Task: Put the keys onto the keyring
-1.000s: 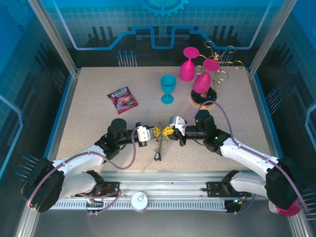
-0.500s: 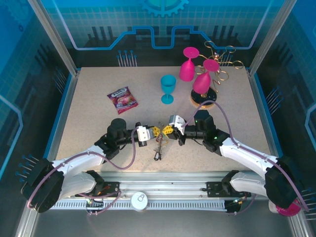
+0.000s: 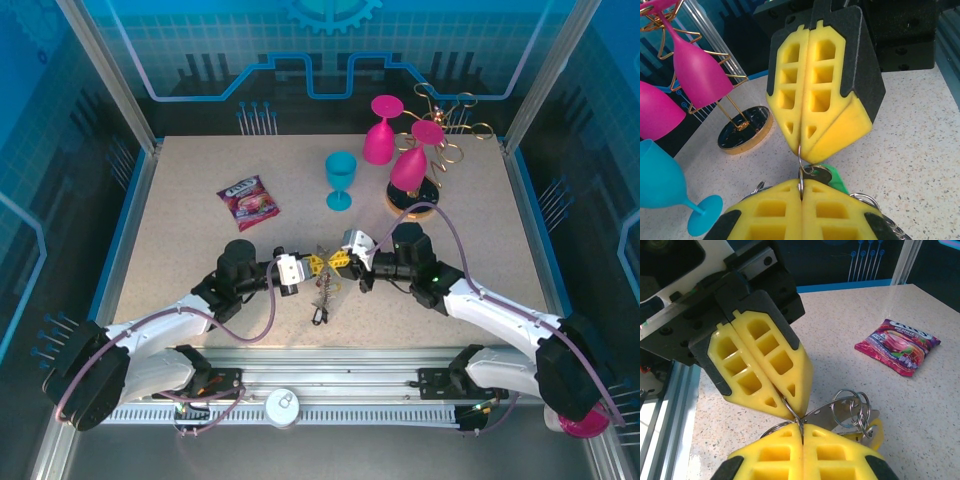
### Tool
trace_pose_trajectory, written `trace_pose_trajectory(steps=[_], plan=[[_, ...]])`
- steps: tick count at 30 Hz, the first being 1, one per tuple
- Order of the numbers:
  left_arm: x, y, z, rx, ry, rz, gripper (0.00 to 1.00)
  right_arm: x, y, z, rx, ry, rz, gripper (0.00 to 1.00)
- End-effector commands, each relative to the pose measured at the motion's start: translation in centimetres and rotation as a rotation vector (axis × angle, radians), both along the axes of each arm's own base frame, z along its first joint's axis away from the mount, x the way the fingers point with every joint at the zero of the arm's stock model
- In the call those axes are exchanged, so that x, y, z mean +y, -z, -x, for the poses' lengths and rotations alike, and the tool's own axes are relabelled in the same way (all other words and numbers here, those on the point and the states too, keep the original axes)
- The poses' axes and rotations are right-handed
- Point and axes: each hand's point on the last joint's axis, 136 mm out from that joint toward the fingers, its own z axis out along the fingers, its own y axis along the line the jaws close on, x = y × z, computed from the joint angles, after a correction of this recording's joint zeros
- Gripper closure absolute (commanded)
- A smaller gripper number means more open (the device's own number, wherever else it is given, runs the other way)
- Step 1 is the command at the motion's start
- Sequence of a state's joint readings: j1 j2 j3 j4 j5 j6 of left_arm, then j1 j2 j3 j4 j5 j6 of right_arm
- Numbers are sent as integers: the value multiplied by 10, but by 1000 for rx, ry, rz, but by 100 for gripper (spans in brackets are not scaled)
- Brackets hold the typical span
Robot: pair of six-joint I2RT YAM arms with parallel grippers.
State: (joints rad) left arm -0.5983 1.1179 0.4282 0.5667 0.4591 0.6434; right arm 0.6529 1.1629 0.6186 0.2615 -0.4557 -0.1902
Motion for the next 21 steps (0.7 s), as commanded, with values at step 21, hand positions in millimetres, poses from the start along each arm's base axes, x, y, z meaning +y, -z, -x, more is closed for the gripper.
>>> trace_pose_trajectory(steps=[21], plan=[[-6, -15, 7, -168, 20, -35, 100, 5, -27, -35, 67, 169, -99, 100]])
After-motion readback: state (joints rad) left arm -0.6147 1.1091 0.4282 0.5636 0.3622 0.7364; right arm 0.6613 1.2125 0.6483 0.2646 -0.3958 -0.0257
